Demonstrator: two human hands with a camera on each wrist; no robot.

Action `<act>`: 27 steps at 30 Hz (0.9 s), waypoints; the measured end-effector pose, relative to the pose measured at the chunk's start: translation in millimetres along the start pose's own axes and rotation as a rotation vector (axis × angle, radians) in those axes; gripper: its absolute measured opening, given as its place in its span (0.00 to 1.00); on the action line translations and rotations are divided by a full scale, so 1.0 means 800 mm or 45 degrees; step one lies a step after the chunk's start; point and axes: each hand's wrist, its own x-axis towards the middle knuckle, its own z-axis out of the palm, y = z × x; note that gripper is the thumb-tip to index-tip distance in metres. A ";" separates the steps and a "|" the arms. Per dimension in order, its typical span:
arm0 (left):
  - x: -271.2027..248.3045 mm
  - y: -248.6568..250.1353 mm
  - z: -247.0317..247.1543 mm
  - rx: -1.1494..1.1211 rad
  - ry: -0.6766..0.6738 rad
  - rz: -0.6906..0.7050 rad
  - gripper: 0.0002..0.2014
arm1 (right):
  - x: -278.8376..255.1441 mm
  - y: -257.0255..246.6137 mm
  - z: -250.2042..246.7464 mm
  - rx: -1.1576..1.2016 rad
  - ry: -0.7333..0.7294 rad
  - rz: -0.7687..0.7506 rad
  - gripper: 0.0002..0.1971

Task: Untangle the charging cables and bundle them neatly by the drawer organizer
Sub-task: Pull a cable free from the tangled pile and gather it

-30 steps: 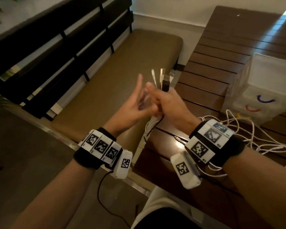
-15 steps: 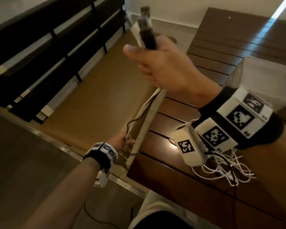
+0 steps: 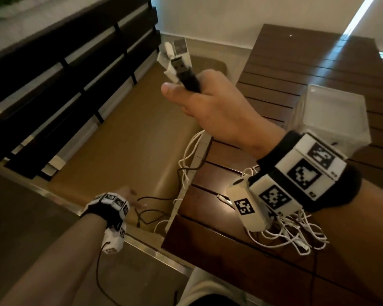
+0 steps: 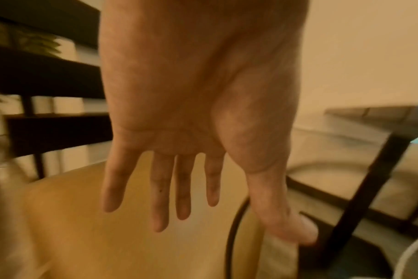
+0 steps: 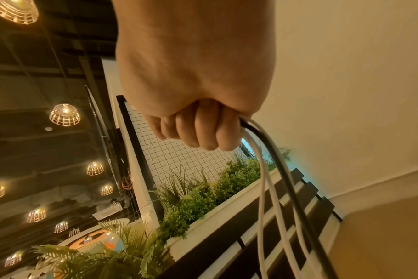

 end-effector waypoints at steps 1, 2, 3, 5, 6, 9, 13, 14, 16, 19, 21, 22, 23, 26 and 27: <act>-0.013 0.016 -0.017 -0.029 0.004 0.047 0.39 | -0.001 0.004 0.004 0.014 -0.006 0.006 0.24; -0.023 0.031 -0.036 -0.062 0.002 0.131 0.37 | -0.003 0.007 0.007 0.023 -0.010 0.015 0.24; -0.038 0.047 -0.055 -0.097 0.012 0.228 0.36 | -0.004 0.010 0.010 0.028 -0.014 0.031 0.24; -0.066 0.071 -0.086 -0.297 0.030 0.533 0.33 | -0.007 0.016 0.015 0.037 -0.021 0.072 0.23; -0.086 0.085 -0.097 -0.469 -0.003 0.712 0.32 | -0.008 0.019 0.017 0.043 -0.022 0.089 0.23; -0.164 0.127 -0.120 -0.766 -0.178 1.131 0.35 | -0.011 0.031 0.022 0.012 0.013 0.131 0.23; -0.220 0.168 -0.119 -0.907 -0.135 1.495 0.25 | -0.017 0.050 0.027 -0.344 0.098 0.092 0.21; -0.229 0.176 -0.118 -0.959 -0.067 1.516 0.23 | -0.020 0.054 0.025 -0.364 0.143 0.102 0.20; -0.236 0.190 -0.112 -1.041 -0.029 1.520 0.21 | -0.028 0.061 0.020 -0.287 0.232 0.105 0.19; -0.237 0.208 -0.089 -1.077 -0.090 1.457 0.11 | -0.039 0.073 0.012 -0.208 0.326 0.119 0.18; -0.238 0.220 -0.074 -0.958 -0.096 1.433 0.13 | -0.047 0.082 0.002 -0.080 0.432 0.167 0.18; -0.236 0.225 -0.069 -0.868 -0.074 1.443 0.16 | -0.051 0.090 -0.006 -0.033 0.511 0.199 0.17; -0.234 0.229 -0.064 -0.794 -0.049 1.453 0.17 | -0.057 0.098 -0.013 -0.020 0.577 0.234 0.17; -0.229 0.237 -0.058 -0.668 0.044 1.422 0.19 | -0.077 0.119 -0.026 -0.021 0.660 0.301 0.16; -0.228 0.241 -0.055 -0.633 0.043 1.422 0.19 | -0.084 0.125 -0.027 0.001 0.699 0.311 0.14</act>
